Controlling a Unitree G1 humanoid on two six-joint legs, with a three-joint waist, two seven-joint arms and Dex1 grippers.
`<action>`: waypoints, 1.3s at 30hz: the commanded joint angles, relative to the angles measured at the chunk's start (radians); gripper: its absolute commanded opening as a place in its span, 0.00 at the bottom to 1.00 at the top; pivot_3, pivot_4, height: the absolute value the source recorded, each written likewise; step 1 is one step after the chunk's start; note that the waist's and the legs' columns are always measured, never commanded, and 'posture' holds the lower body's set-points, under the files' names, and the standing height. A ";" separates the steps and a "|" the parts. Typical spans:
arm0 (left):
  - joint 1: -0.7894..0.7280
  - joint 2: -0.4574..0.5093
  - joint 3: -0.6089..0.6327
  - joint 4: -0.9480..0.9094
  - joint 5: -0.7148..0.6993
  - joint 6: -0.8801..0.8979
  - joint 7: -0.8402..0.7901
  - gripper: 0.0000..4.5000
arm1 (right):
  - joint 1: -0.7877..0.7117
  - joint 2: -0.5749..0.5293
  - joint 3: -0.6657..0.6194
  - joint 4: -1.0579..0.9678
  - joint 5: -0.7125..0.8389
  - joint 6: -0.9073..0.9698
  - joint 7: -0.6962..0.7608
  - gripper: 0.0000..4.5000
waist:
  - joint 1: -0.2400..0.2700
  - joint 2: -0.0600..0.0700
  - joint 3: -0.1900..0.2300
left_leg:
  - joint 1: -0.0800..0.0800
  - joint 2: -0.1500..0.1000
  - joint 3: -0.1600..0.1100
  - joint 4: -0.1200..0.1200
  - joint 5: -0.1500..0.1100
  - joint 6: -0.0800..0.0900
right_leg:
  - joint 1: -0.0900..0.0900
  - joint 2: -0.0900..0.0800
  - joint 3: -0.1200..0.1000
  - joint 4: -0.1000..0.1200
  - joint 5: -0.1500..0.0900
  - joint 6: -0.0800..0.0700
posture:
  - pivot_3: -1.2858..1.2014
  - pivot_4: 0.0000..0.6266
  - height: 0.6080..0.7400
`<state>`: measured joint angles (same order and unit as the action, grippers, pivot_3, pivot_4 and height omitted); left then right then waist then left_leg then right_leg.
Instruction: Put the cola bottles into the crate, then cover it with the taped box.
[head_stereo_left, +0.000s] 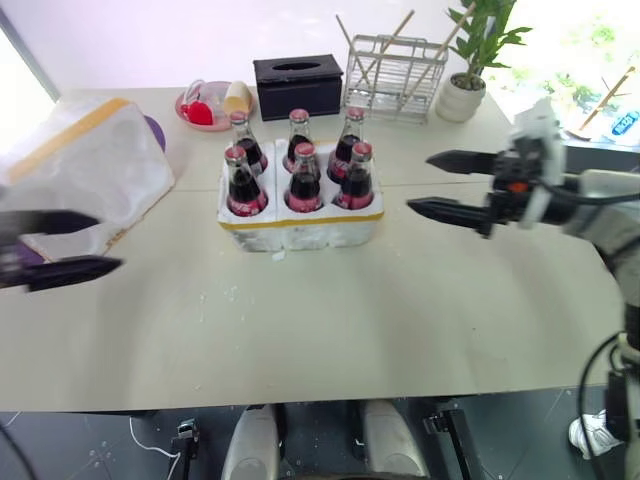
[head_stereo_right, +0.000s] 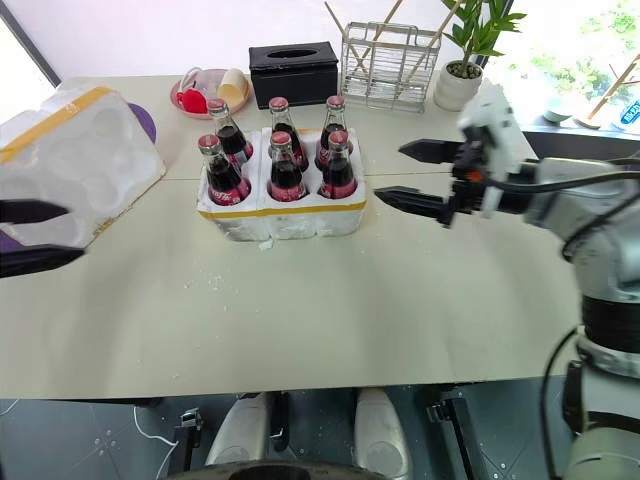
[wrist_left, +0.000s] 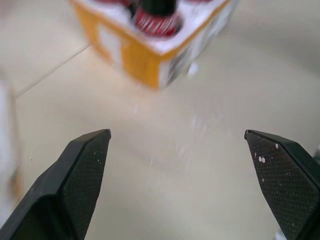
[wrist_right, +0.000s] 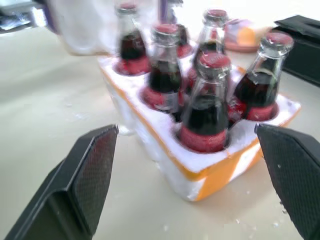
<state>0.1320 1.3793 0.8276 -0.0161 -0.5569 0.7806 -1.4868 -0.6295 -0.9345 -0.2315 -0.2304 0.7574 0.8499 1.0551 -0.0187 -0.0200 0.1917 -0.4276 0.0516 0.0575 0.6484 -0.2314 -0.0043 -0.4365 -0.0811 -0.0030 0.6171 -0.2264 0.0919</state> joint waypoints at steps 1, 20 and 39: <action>0.094 0.125 0.087 0.261 0.170 -0.198 -0.124 1.00 | -0.030 -0.038 -0.052 0.003 0.062 0.015 0.047 0.99 | 0.000 0.000 0.000 | 0.000 0.000 0.000 0.000 0.000 0.000 | -0.001 0.000 0.000 0.000 0.000 0.000 | 0.52 0.24 1.00; -1.253 -0.004 -1.037 1.245 0.913 -0.831 0.144 1.00 | -0.012 0.015 -0.048 -0.032 0.071 0.038 -0.097 0.99 | 0.032 -0.007 -0.001 | -0.016 0.000 0.020 0.014 -0.002 -0.002 | -0.020 -0.012 -0.002 0.012 0.011 0.014 | 0.52 0.24 1.00; -1.385 -0.178 -1.067 1.351 0.983 -0.712 0.104 1.00 | 0.079 0.021 -0.108 -0.153 0.121 0.073 -0.244 0.99 | 0.030 -0.009 -0.001 | -0.017 0.000 0.019 0.018 -0.002 -0.001 | -0.021 -0.013 0.000 0.013 0.009 0.011 | 0.52 0.24 1.00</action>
<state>-1.2306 1.1930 -0.2509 1.3334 0.4252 0.0756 -1.3960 -0.5495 -0.9151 -0.3231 -0.3526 0.8696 0.9444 0.8184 0.0117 -0.0290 0.1905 -0.4445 0.0519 0.0768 0.6664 -0.2330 -0.0057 -0.4571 -0.0937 -0.0035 0.6301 -0.2176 0.1028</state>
